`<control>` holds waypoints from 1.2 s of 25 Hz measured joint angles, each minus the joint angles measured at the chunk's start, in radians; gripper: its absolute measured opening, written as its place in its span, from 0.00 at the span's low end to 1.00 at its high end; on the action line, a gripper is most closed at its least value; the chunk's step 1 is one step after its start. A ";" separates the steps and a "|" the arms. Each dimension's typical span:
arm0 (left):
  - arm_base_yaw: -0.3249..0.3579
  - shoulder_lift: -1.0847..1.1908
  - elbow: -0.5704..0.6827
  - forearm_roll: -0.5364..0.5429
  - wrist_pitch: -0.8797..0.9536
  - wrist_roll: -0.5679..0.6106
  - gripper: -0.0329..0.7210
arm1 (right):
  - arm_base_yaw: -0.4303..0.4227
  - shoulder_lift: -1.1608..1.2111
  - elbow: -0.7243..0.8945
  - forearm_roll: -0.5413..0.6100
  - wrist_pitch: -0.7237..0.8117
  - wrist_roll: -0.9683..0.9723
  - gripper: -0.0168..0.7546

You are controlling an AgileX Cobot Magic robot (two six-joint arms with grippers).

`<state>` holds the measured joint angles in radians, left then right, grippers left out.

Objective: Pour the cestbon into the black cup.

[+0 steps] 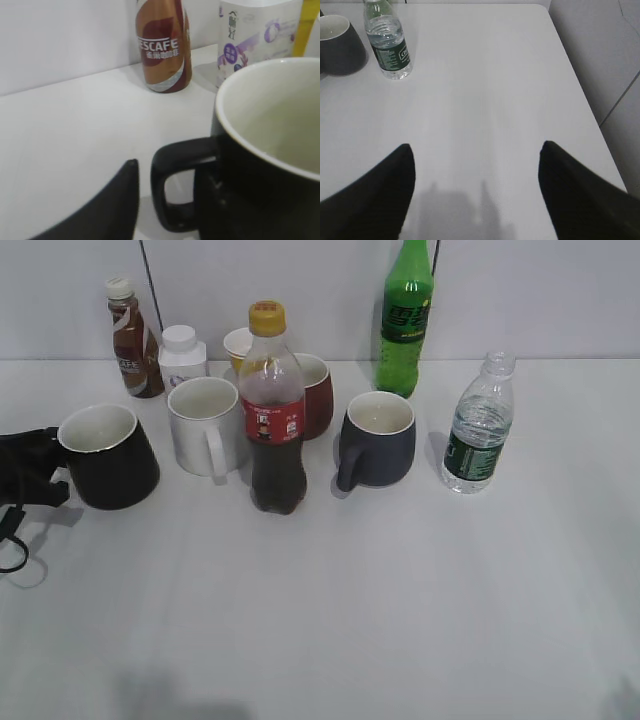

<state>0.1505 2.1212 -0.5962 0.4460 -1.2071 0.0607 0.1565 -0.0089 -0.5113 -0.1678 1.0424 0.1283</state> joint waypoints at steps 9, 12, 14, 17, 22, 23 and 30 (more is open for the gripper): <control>0.000 0.009 -0.009 0.014 0.002 0.001 0.12 | 0.000 0.000 0.000 0.001 0.000 0.000 0.79; 0.000 0.005 -0.003 0.011 0.002 0.001 0.12 | 0.000 0.000 0.000 0.023 -0.001 -0.004 0.78; 0.000 -0.018 0.020 0.006 0.010 0.003 0.12 | 0.000 0.002 -0.007 0.057 -0.021 -0.035 0.76; 0.000 -0.075 0.062 -0.001 0.037 0.007 0.12 | 0.000 0.066 -0.019 0.081 -0.201 -0.093 0.73; 0.000 -0.185 0.142 -0.002 0.048 -0.002 0.12 | 0.000 0.350 0.049 0.083 -0.758 -0.154 0.72; 0.000 -0.207 0.161 -0.004 0.048 -0.005 0.12 | 0.000 0.432 0.074 0.087 -0.908 -0.154 0.72; 0.000 -0.327 0.281 -0.012 0.052 -0.039 0.12 | 0.000 1.107 0.177 0.100 -1.658 -0.117 0.72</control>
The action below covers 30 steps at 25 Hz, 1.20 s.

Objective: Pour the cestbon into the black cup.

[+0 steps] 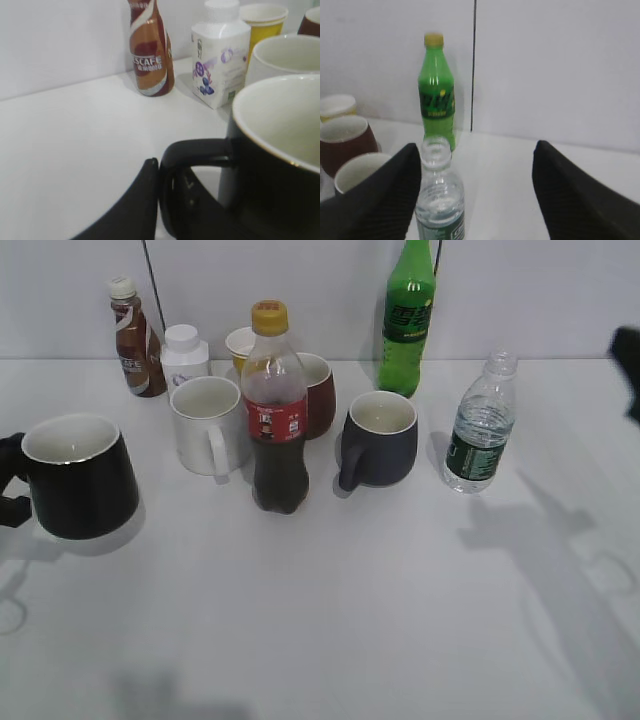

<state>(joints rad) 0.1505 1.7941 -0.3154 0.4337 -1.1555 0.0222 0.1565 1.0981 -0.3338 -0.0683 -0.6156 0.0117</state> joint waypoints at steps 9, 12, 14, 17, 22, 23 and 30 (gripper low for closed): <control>0.000 -0.166 0.011 -0.003 0.006 -0.038 0.12 | -0.002 0.628 0.006 -0.151 -0.526 0.017 0.77; -0.012 -0.215 0.011 -0.002 0.006 -0.041 0.12 | -0.002 0.760 0.004 -0.157 -0.569 0.019 0.83; -0.043 -0.246 0.011 -0.013 0.007 -0.041 0.12 | -0.002 0.826 -0.013 -0.161 -0.571 0.019 0.85; -0.116 -0.284 0.011 -0.036 0.028 -0.044 0.12 | -0.002 0.891 -0.065 -0.164 -0.577 0.019 0.85; -0.222 -0.315 0.012 -0.091 0.089 -0.044 0.12 | -0.002 0.975 -0.179 -0.173 -0.590 0.041 0.86; -0.233 -0.316 0.012 -0.094 0.092 -0.044 0.12 | -0.002 0.995 -0.208 -0.178 -0.590 0.052 0.86; -0.288 -0.318 0.012 -0.106 0.166 -0.045 0.12 | -0.002 1.065 -0.367 -0.190 -0.539 0.091 0.70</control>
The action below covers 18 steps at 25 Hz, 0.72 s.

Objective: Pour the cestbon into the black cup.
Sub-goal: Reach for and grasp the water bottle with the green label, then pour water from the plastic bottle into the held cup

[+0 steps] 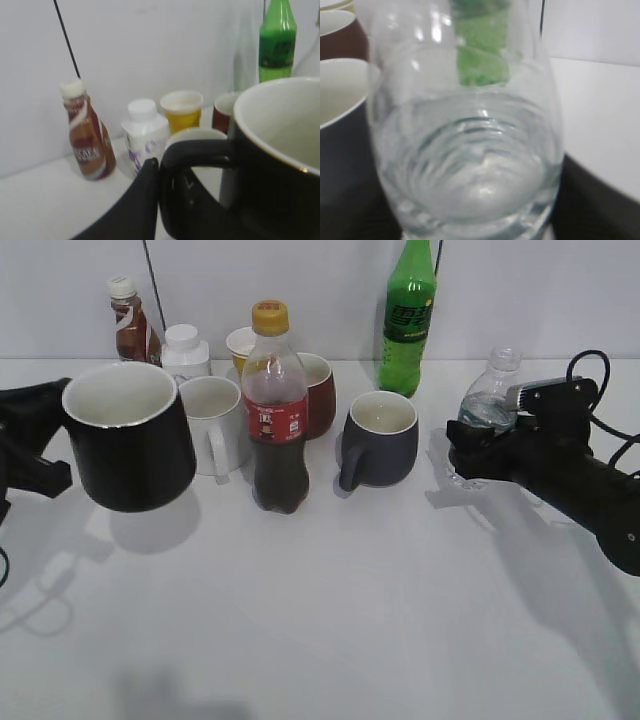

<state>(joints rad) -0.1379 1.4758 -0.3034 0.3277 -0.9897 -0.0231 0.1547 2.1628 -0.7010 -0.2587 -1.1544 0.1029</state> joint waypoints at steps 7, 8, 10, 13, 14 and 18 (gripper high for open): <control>-0.120 0.000 0.000 -0.100 0.105 0.000 0.12 | 0.006 -0.090 0.059 -0.024 0.076 -0.022 0.64; -0.139 0.000 0.000 -0.115 0.128 0.000 0.12 | 0.012 -0.127 0.076 -0.024 0.098 -0.047 0.64; -0.184 0.000 0.000 -0.131 0.158 0.006 0.12 | 0.044 -0.203 0.092 -0.019 0.184 -0.117 0.64; -0.242 0.000 0.000 -0.139 0.183 0.030 0.12 | 0.139 -0.307 0.095 0.027 0.326 -0.264 0.64; -0.260 0.001 0.000 -0.144 0.193 0.037 0.12 | 0.173 -0.336 0.095 0.054 0.360 -0.316 0.64; -0.322 0.024 0.000 -0.182 0.214 0.081 0.12 | 0.330 -0.417 0.095 0.236 0.412 -0.605 0.64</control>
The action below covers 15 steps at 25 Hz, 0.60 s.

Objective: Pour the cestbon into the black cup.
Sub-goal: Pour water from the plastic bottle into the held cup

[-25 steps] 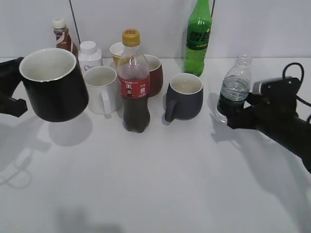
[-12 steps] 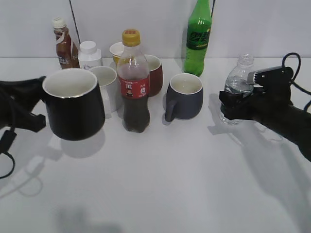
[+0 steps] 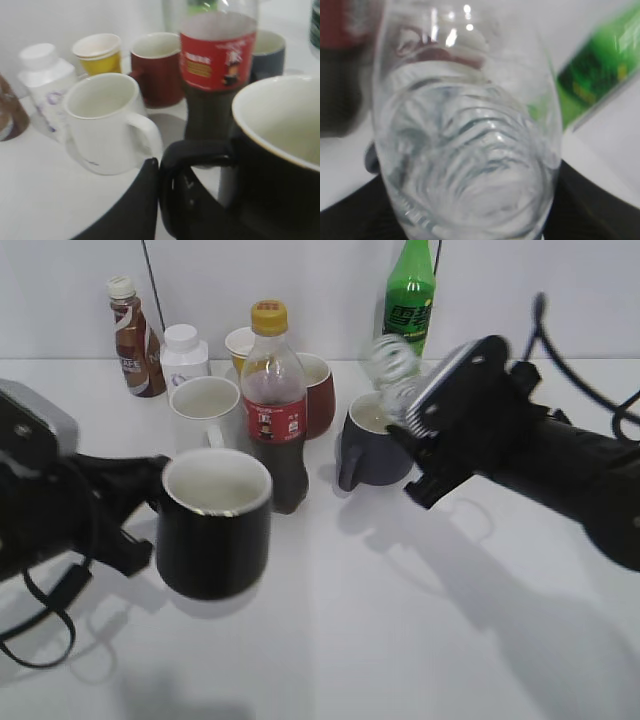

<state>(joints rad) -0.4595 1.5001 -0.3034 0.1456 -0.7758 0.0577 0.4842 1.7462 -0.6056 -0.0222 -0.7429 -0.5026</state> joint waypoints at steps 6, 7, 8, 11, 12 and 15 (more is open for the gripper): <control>-0.098 0.060 -0.017 -0.032 0.007 0.035 0.12 | 0.145 -0.021 0.000 0.222 0.026 -0.382 0.64; -0.108 0.071 -0.024 -0.038 0.007 0.036 0.12 | 0.155 -0.021 0.000 0.242 0.029 -0.434 0.64; -0.120 0.083 -0.032 -0.043 0.007 0.036 0.12 | 0.163 -0.021 -0.001 0.259 0.029 -0.481 0.64; -0.139 0.113 -0.055 -0.045 0.007 0.036 0.12 | 0.168 -0.021 -0.005 0.275 0.028 -0.584 0.64; -0.142 0.120 -0.062 -0.045 0.007 0.036 0.12 | 0.168 -0.021 -0.005 0.277 0.025 -0.617 0.64; -0.142 0.130 -0.081 -0.048 0.007 0.037 0.12 | 0.168 -0.021 -0.005 0.277 0.004 -0.711 0.64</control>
<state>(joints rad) -0.6015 1.6301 -0.3845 0.0976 -0.7689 0.0945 0.6526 1.7252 -0.6109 0.2550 -0.7389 -1.2139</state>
